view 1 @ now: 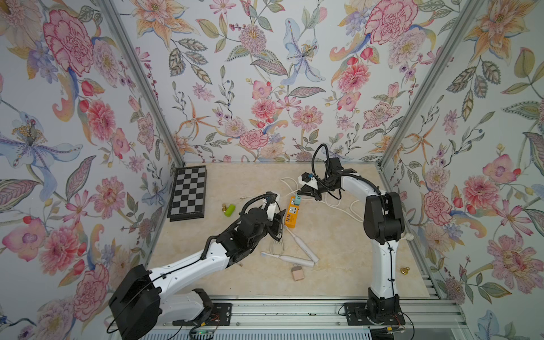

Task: Charge the electric toothbrush
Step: Insert the charging cable into the plug.

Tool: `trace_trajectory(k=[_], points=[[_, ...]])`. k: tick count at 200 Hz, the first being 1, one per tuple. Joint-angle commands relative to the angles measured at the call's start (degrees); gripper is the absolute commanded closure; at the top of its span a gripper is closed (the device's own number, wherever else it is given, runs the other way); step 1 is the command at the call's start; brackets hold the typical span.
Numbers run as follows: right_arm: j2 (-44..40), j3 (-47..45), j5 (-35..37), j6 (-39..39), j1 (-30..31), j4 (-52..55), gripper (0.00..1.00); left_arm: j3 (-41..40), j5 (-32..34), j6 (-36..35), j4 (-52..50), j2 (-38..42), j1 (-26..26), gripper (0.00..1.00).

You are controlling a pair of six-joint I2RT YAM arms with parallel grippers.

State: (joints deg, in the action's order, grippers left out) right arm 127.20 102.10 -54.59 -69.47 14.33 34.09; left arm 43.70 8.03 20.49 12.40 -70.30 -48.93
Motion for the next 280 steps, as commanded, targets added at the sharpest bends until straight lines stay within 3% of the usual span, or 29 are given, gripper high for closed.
trace_trajectory(k=[1,58,143,220,280], points=[[3.3,-1.8,5.3,-2.2,1.1,7.0,1.0,1.9,1.6,1.0,-0.5,-0.7,-0.8,0.53],[2.3,-1.2,4.4,-1.4,1.6,7.5,1.0,2.3,1.1,1.2,-0.1,-2.2,-1.3,0.53],[1.9,-0.4,4.0,-1.0,1.9,8.1,1.0,3.1,0.9,0.2,-0.7,-3.6,-2.2,0.43],[2.7,1.2,4.8,0.1,3.4,8.4,1.0,2.1,2.2,0.0,-1.5,-2.4,-2.3,0.23],[3.9,2.4,4.1,1.1,0.9,8.4,1.0,1.9,3.0,0.0,-1.7,-1.8,-2.3,0.07]])
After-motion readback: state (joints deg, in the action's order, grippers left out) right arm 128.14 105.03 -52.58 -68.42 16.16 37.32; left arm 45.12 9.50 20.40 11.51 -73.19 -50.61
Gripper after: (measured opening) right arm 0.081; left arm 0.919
